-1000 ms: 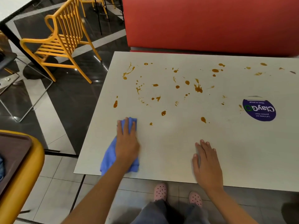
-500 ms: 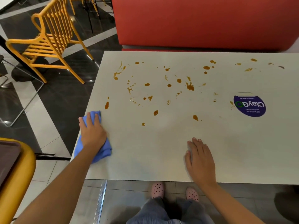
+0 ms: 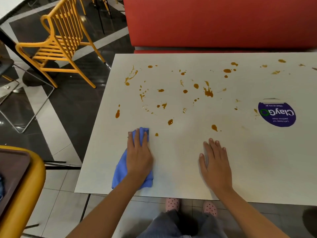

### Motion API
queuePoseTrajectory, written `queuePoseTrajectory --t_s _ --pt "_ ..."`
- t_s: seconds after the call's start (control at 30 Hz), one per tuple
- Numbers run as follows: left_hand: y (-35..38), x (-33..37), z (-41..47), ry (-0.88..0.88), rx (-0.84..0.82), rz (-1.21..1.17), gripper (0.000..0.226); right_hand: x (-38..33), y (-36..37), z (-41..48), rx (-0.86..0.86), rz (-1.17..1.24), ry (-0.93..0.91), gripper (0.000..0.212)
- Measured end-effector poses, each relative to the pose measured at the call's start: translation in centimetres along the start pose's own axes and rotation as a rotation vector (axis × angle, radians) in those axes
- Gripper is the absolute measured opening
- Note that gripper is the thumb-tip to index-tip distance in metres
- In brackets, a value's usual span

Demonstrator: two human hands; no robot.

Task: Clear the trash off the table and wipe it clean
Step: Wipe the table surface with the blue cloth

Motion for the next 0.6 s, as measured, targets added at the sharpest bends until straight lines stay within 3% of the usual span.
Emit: queuePoseTrajectory --t_s 0.17,0.37,0.43,0.6 --pt "-0.1 -2.7 0.1 -0.020 -0.032 0.001 0.054 -0.1 -0.2 0.0 -0.009 0.010 0.021 0.055" --pt "-2.1 -9.4 2.8 -0.363 -0.068 0.066 0.043 -0.2 -0.2 0.0 -0.014 0.011 0.032 0.055" --pt "-2.5 -10.3 4.0 -0.460 -0.085 0.091 0.049 -0.2 -0.2 0.0 -0.009 0.002 0.032 0.054" --pt "-2.0 -11.2 7.4 -0.437 -0.169 0.087 0.053 -0.3 -0.3 0.1 0.010 -0.015 0.026 0.053"
Point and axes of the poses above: each hand's wrist, its own z-axis towards the middle knuckle, its own y-axis out of the palm, x = y × z, the point moved 4 cm from there along z, towards the middle knuckle, and after that the axes turned 6 degrees about -y, right-handed, at the moved point
